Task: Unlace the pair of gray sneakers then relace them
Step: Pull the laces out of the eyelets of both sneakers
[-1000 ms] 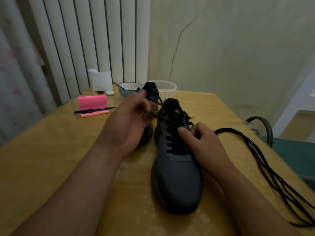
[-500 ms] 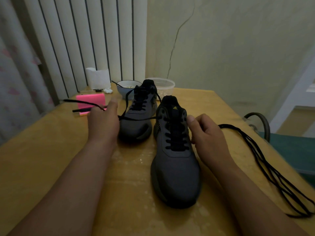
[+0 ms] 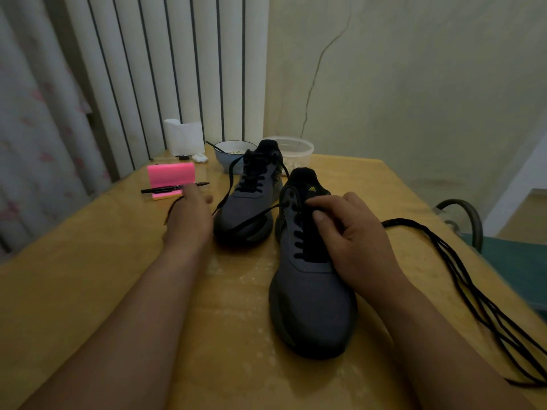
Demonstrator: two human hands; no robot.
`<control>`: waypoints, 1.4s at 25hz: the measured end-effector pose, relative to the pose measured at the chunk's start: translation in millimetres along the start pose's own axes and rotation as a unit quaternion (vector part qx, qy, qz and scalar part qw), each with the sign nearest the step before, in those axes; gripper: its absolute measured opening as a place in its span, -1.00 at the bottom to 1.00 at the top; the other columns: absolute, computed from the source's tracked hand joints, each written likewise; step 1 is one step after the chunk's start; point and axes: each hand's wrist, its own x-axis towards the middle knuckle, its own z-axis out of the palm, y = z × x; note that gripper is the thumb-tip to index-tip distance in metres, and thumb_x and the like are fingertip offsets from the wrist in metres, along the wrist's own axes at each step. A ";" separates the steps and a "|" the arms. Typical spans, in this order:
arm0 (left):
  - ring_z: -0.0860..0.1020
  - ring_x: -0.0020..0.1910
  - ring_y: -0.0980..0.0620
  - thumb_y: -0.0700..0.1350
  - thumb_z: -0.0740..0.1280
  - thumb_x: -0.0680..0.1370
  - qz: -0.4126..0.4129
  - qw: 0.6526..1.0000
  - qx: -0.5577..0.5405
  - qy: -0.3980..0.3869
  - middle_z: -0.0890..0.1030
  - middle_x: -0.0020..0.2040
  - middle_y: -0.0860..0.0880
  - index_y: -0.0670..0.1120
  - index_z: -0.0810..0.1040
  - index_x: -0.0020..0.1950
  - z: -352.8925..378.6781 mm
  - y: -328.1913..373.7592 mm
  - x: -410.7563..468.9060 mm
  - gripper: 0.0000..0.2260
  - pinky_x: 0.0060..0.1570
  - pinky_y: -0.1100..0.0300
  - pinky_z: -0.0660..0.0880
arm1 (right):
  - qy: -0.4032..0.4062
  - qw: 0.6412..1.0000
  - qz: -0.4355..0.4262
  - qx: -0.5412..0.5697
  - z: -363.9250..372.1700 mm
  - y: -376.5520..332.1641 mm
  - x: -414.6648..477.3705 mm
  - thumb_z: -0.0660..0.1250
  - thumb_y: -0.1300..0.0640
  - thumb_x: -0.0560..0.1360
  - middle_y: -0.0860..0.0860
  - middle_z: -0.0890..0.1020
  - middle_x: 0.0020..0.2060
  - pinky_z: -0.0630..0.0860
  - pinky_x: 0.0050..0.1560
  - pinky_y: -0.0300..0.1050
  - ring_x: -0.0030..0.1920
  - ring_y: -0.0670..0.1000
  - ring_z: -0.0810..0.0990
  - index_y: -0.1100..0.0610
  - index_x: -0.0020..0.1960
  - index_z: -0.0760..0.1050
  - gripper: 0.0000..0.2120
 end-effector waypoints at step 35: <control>0.55 0.16 0.19 0.08 0.55 0.52 0.231 0.962 -0.141 0.036 0.42 0.33 0.07 0.12 0.33 0.49 27.4 19.7 -60.7 -0.39 0.10 0.23 0.59 | -0.017 0.927 0.243 0.285 -31.8 1.4 18.6 0.42 -0.01 0.58 -0.04 0.43 -0.46 0.45 -0.18 -0.01 -0.39 -0.03 0.40 0.27 -0.11 0.54 -0.67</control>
